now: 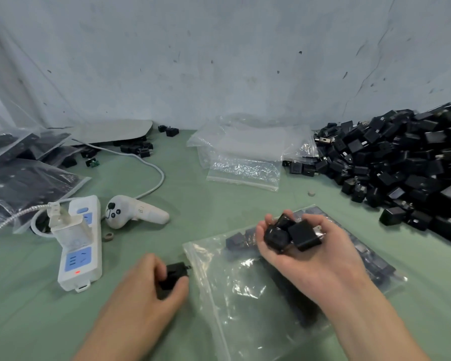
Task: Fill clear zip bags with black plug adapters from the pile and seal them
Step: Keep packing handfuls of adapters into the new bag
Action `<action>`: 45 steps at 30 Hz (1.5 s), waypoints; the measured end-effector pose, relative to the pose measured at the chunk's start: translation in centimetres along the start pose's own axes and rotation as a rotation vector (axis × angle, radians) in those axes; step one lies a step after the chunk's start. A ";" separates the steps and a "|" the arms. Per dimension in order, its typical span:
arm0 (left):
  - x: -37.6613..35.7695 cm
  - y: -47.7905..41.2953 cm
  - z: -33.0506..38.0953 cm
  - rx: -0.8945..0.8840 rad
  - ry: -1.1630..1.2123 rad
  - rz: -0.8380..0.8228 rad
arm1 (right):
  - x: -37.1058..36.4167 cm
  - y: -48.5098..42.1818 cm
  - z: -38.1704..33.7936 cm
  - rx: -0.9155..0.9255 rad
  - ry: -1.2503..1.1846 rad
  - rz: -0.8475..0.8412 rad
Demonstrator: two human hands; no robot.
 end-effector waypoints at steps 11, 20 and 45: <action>-2.6 1.2 2.2 -0.607 -0.168 -0.044 | 1.6 -0.4 -2.2 0.079 0.029 -0.014; -2.9 0.0 2.4 -0.700 -0.143 -0.172 | 1.8 -0.5 -2.6 0.091 0.019 -0.018; -3.4 -0.7 3.5 -0.690 -0.160 -0.279 | 2.2 -0.6 -3.4 0.116 0.009 -0.027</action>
Point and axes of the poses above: each hand's wrist, its own y-axis away from the middle knuckle, its own x-axis out of the back of the hand, z = x × y, the point moved 2 cm from there along -y, towards the middle knuckle, and after that the axes turned 13 degrees about -x, right-handed, at the moved point
